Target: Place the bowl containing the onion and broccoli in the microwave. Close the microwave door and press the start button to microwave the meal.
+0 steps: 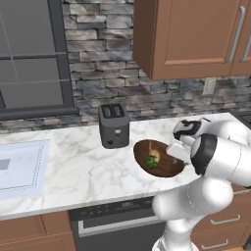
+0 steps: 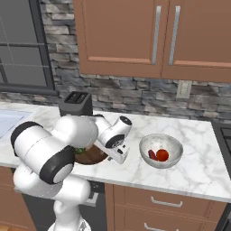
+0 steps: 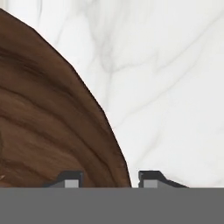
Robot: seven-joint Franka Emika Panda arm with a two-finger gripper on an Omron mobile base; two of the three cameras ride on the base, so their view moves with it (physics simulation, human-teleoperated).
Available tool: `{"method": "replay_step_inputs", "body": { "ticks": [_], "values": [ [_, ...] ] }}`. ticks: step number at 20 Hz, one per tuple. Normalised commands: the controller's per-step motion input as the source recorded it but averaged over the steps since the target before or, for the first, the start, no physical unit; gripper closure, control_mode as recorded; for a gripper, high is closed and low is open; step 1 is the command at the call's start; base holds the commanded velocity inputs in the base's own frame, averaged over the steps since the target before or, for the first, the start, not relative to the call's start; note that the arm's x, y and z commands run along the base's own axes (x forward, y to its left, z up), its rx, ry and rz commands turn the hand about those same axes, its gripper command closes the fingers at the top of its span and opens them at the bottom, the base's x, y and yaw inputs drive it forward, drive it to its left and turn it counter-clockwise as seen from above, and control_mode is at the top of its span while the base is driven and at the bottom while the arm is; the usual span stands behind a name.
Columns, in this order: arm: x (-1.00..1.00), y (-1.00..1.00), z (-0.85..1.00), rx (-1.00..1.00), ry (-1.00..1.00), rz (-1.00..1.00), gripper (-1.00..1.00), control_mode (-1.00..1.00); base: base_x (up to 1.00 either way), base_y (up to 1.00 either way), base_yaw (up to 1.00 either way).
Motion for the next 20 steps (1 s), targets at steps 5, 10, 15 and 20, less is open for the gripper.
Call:
{"method": "replay_step_inputs", "body": {
  "ticks": [5, 10, 15, 20],
  "values": [
    [0.00, 0.00, 0.00, 0.00, 0.00, 0.00, 1.00, -1.00, 0.00, 0.00, 0.00],
    [-0.11, 0.00, 0.30, 0.00, -0.08, 0.00, 1.00, -1.00, 0.00, 0.00, 0.00],
    [-0.59, 0.00, 0.91, 0.00, -0.12, 0.00, 1.00, -1.00, 0.00, 0.00, 0.00],
    [-0.70, 0.00, 0.91, 0.00, -0.13, 0.00, 1.00, -1.00, 0.00, 0.00, 0.00]
  ]
}}
